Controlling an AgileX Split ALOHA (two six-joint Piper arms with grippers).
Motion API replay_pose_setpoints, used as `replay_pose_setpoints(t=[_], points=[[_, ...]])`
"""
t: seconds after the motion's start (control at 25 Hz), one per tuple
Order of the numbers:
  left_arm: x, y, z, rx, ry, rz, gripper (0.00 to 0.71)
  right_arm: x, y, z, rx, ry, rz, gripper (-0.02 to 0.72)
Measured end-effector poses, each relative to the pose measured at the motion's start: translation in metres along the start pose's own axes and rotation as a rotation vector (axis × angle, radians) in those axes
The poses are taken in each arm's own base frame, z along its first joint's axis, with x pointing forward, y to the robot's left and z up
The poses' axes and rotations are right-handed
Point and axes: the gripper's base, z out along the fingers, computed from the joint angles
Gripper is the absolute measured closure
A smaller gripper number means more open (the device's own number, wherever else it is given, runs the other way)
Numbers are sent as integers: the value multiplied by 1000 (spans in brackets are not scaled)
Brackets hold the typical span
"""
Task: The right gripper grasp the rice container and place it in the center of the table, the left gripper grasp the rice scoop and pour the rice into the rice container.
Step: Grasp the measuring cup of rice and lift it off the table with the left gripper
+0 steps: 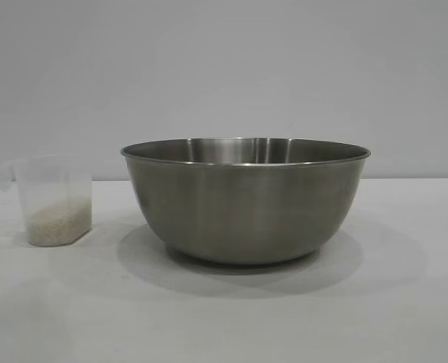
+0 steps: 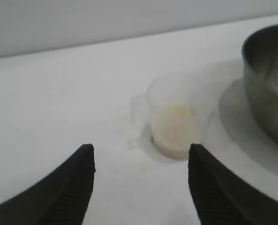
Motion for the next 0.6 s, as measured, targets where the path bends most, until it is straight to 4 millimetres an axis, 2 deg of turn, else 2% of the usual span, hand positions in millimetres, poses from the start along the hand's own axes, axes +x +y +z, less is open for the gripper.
replay_pose_setpoints(t=[0.24, 0.28, 0.52, 0.56, 0.6], points=[[-2, -2, 16, -21, 1, -9, 519, 0, 0, 0, 0, 0, 0, 167], [-2, -2, 19, -23, 3, -8, 538, 0, 0, 0, 0, 0, 0, 167], [-3, -3, 34, -42, 8, -7, 528, 0, 0, 0, 0, 0, 0, 167], [-3, -4, 37, -44, 7, -7, 487, 0, 0, 0, 0, 0, 0, 167], [-3, -4, 39, -46, 6, -6, 485, 0, 0, 0, 0, 0, 0, 167]])
